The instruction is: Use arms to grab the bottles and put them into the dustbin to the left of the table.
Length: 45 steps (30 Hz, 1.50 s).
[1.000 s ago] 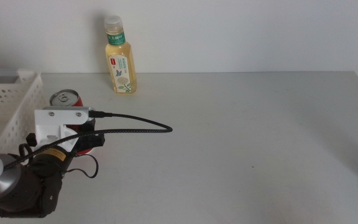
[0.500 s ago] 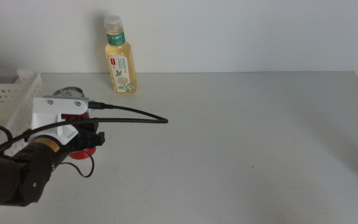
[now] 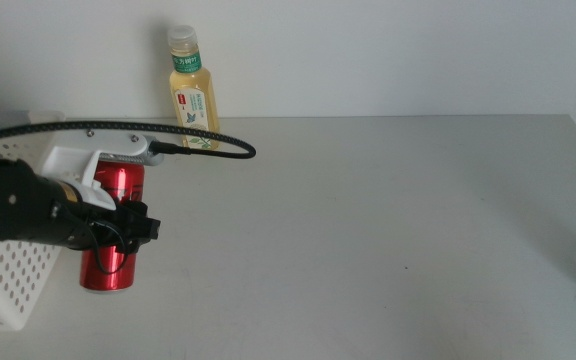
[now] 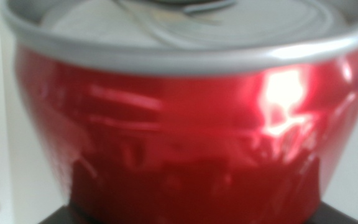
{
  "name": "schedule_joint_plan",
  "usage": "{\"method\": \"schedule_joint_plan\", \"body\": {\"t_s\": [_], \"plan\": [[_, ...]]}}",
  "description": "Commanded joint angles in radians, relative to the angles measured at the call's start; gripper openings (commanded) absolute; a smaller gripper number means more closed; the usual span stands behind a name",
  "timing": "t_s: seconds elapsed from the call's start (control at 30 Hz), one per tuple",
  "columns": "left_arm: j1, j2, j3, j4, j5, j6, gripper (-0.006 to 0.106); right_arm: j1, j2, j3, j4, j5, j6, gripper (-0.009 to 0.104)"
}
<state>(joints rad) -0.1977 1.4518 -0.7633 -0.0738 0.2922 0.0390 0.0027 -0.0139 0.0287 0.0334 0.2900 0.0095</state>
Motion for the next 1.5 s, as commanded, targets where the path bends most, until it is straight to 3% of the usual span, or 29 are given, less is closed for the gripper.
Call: {"method": "schedule_joint_plan", "body": {"t_s": [0.0, 0.23, 0.57, 0.63, 0.83, 1.07, 1.47], "plan": [[0.001, -0.070, -0.110, 0.009, 0.110, -0.008, -0.002, -0.007, -0.021, -0.010, -0.007, -0.071, -0.009, 0.066], [0.001, -0.120, -0.231, -0.003, 0.400, -0.101, -0.002, -0.007, -0.021, -0.010, -0.007, -0.071, -0.009, 0.066], [0.011, -0.119, -0.467, 0.231, 0.747, -0.099, -0.002, -0.007, -0.021, -0.010, -0.007, -0.071, -0.009, 0.066], [0.042, -0.105, -0.523, 0.246, 0.811, -0.092, -0.002, -0.007, -0.021, -0.010, -0.007, -0.071, -0.009, 0.066], [0.231, -0.059, -0.665, 0.203, 0.953, 0.086, -0.002, -0.007, -0.021, -0.010, -0.007, -0.071, -0.009, 0.066], [0.428, 0.026, -0.739, 0.153, 0.931, 0.193, -0.002, -0.007, -0.021, -0.010, -0.007, -0.071, -0.009, 0.066], [0.474, 0.240, -0.748, 0.177, 0.841, 0.206, -0.002, -0.007, -0.021, -0.010, -0.007, -0.071, -0.009, 0.066]]}}
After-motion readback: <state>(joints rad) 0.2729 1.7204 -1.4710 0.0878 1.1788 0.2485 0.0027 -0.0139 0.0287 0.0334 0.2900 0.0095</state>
